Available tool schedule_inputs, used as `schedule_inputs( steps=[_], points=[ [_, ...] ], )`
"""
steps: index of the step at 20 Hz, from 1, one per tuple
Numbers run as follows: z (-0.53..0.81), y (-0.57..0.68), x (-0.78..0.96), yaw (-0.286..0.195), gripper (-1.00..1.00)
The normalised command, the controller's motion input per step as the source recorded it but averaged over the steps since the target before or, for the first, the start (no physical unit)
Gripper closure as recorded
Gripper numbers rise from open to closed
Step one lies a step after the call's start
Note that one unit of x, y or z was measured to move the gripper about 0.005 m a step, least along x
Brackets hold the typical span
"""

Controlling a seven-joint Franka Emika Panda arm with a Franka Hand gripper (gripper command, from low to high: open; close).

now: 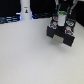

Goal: Open the kcup holder, insert the kcup into the holder, and close the kcup holder

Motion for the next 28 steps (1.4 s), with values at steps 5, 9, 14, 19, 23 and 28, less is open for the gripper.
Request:
schedule_inputs(
  steps=[5, 9, 14, 19, 23, 28],
  points=[
    [-0.1, 0.39, -0.55, 0.113, 1.0],
    [-0.26, 0.24, -0.59, 0.121, 1.0],
    [-0.32, 0.06, -0.41, 0.094, 1.0],
    [-0.26, -0.05, -0.09, 0.033, 1.0],
    [-0.21, -0.01, 0.02, 0.009, 1.0],
    [-0.21, 0.01, 0.01, 0.005, 1.0]
  ],
)
